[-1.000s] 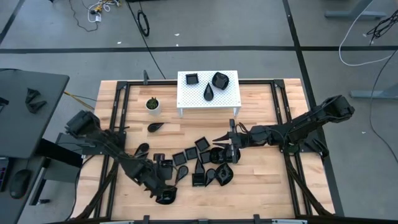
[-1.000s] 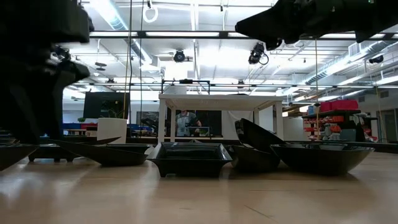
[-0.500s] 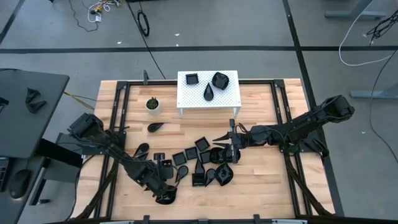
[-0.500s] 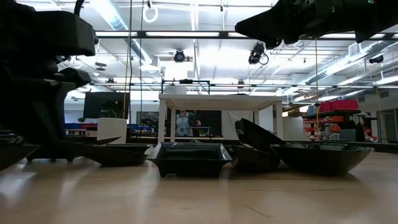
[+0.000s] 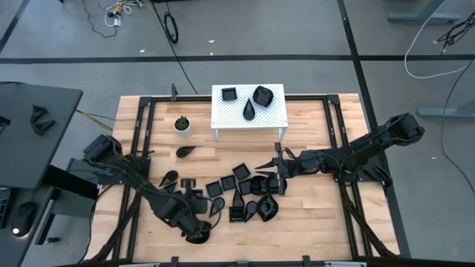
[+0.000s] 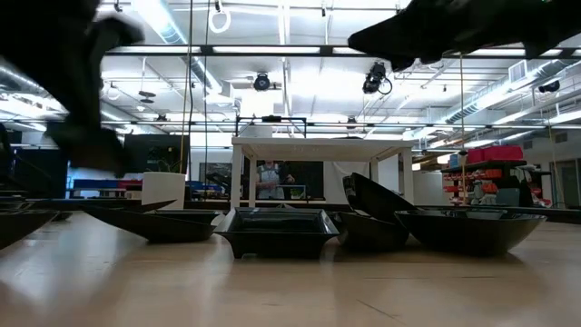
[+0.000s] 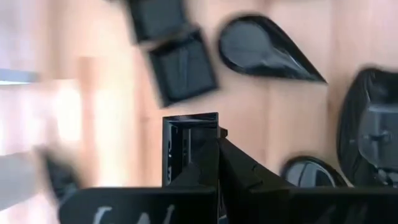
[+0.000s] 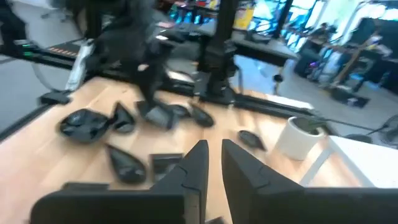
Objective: Pick & Place Mini shaped plates
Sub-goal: Stack the black plate on top of the black plate on the shelf
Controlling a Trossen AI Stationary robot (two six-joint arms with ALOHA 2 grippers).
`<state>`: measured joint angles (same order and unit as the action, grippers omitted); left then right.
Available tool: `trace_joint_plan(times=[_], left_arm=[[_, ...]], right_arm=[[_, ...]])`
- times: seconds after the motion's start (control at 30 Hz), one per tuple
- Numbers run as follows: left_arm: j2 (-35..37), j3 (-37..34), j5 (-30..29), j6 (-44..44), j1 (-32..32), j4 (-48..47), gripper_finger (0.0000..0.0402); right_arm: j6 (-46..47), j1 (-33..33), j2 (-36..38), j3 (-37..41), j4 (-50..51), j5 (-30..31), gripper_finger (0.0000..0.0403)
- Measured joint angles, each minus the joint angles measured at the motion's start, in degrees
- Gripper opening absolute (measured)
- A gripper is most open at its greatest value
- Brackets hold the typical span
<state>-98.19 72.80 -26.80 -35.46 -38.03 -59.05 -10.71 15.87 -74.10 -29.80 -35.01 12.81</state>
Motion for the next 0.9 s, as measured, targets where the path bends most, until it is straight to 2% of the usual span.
trace_joint_plan(times=[0.1, 0.2, 0.27, 0.33, 0.4, 0.5, 0.67, 0.73, 0.9], left_arm=[[0.0, 7.1, -3.0, 0.3, 2.0, -8.3, 0.0003], [0.5, 13.3, -9.0, 5.0, 4.9, -14.0, 0.0003], [2.0, 15.4, -12.4, 11.0, 7.8, -14.0, 0.0002], [4.6, 16.0, -13.1, 19.0, 12.1, -10.4, 0.0002], [7.8, 15.7, -11.1, 27.4, 17.5, -5.3, 0.0002], [12.2, 13.6, -4.7, 39.8, 27.7, 4.5, 0.0002], [14.0, 8.4, 12.6, 54.5, 46.6, 25.3, 0.0001], [11.7, 8.0, 13.6, 58.5, 51.8, 31.2, 0.0001], [5.6, 7.8, 9.5, 63.2, 60.0, 41.2, 0.0001]], right_arm=[[0.7, 1.8, 4.4, 0.0, 9.6, -0.3, 0.0047], [2.0, 3.2, 8.9, 0.0, 17.7, -0.2, 0.0047], [3.0, 3.5, 11.1, 0.0, 21.4, 0.1, 0.0047], [3.8, 3.5, 12.6, 0.0, 23.6, 0.9, 0.0047], [3.8, 3.5, 13.2, 0.0, 24.5, 2.1, 0.0047], [2.7, 3.5, 13.0, 0.0, 25.0, 4.4, 0.0047], [3.2, 3.3, 12.6, 0.0, 24.7, 7.5, 0.0047], [3.8, 3.3, 12.6, 0.0, 24.7, 8.3, 0.0047], [3.8, 3.0, 12.6, 0.0, 23.4, 8.8, 0.0047]])
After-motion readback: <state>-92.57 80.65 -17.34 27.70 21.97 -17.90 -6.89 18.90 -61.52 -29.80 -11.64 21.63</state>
